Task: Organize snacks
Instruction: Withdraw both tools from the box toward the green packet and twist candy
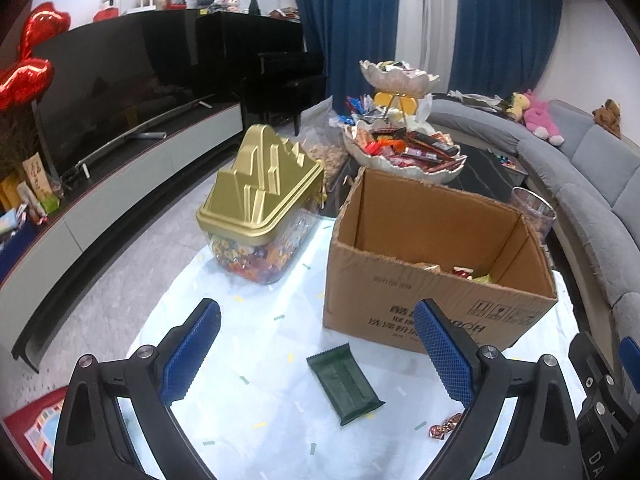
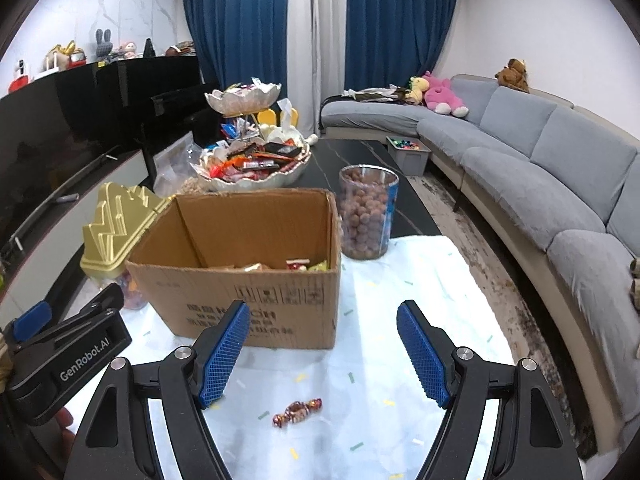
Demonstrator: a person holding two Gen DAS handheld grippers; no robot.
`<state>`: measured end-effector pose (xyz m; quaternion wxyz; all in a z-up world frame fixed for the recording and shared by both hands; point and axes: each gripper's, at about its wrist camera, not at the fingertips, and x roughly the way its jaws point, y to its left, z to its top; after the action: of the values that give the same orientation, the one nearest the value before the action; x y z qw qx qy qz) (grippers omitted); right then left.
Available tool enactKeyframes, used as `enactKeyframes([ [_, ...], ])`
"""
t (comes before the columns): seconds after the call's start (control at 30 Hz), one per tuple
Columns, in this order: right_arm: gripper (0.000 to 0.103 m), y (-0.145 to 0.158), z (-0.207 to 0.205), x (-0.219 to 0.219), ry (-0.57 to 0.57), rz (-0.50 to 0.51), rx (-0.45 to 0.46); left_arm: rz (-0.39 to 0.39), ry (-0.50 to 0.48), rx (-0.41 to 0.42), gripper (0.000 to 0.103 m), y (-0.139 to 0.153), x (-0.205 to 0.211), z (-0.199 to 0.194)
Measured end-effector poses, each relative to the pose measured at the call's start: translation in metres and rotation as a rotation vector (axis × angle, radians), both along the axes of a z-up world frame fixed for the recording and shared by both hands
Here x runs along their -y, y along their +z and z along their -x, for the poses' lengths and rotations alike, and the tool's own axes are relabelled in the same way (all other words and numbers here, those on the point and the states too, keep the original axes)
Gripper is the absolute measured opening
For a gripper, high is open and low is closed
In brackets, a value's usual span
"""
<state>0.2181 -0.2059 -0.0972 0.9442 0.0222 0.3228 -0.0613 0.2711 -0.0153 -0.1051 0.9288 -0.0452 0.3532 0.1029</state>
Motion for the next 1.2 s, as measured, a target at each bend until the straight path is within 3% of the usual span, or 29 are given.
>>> enactKeyframes([
  [0.7, 0.077, -0.073, 0.004, -0.013, -0.029, 0.023, -0.055, 0.041, 0.055, -0.09, 0.099, -0.085, -0.004, -0.004],
  [1.2, 0.077, -0.118, -0.008, -0.009, -0.04, 0.009, -0.141, 0.05, 0.056, -0.15, 0.098, -0.121, 0.01, -0.021],
])
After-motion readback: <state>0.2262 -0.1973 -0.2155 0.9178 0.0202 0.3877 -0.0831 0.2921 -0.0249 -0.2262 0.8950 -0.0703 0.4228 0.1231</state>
